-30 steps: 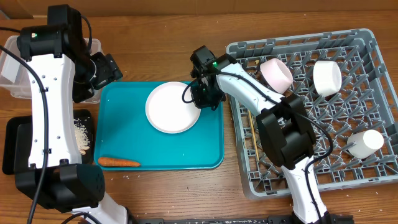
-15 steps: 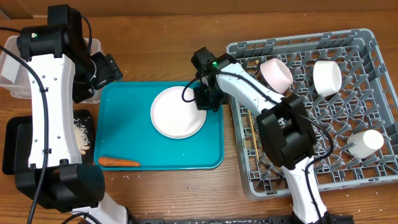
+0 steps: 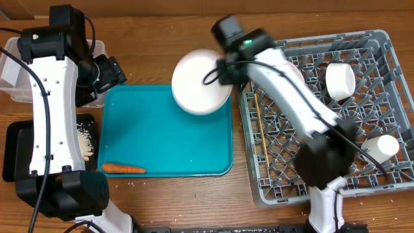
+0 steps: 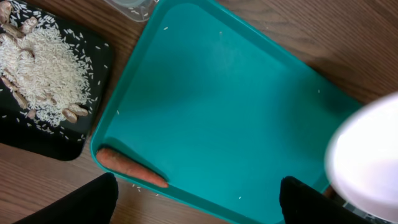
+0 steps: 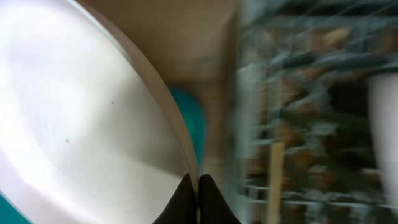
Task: Sort waste into correct bins and load items into the dishwasher
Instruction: 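Lift the white plate with the right gripper toward the rack, then stand the plate upright in the rack's right side and release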
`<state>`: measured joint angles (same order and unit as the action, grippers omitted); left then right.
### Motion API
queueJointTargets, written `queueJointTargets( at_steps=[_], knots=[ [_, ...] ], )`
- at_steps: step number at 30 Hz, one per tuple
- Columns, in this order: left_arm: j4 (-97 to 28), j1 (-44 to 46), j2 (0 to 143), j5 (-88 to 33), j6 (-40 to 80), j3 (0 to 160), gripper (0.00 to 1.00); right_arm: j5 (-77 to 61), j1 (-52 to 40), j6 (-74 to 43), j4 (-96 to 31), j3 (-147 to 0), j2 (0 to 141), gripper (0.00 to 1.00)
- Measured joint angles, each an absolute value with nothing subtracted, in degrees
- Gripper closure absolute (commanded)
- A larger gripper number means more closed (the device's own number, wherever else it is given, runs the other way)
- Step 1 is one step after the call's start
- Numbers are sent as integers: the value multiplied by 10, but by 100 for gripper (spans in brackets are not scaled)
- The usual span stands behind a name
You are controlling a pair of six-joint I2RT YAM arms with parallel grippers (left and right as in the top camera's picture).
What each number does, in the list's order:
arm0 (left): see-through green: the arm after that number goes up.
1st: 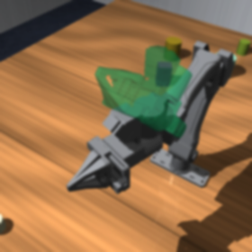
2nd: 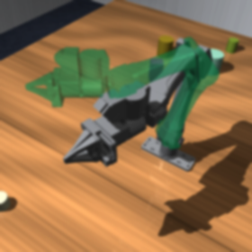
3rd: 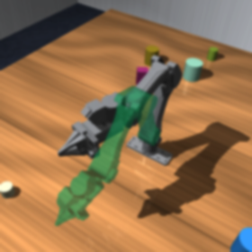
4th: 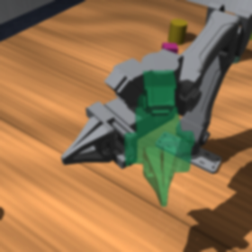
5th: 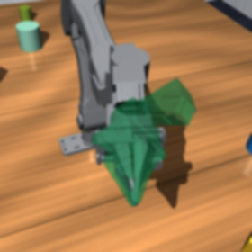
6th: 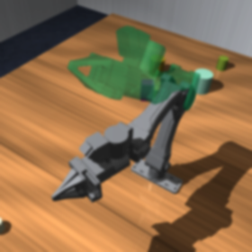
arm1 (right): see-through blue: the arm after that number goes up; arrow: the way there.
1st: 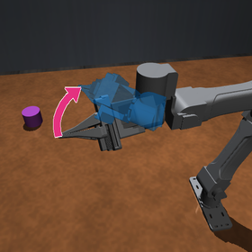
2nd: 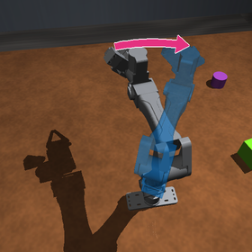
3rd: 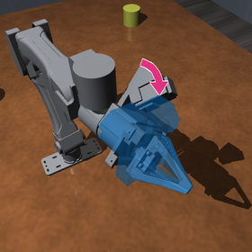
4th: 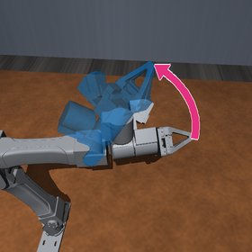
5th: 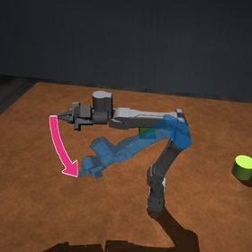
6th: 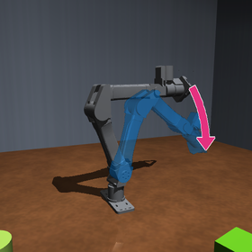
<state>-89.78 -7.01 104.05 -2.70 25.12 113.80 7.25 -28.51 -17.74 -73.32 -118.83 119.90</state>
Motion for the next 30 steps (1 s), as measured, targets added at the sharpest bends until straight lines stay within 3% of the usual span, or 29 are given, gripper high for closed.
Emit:
queueJointTargets(
  at_steps=[10,16,30],
  knots=[
    [-896,-70,1040,-23,251,1138,15,364,-187,-191,-756,-1201,1082,96],
    [-894,-70,1040,-23,251,1138,15,541,-140,-295,-820,-1196,1083,96],
    [-894,-70,1040,-23,251,1138,15,663,-77,-408,-853,-1134,1083,96]
  ],
)
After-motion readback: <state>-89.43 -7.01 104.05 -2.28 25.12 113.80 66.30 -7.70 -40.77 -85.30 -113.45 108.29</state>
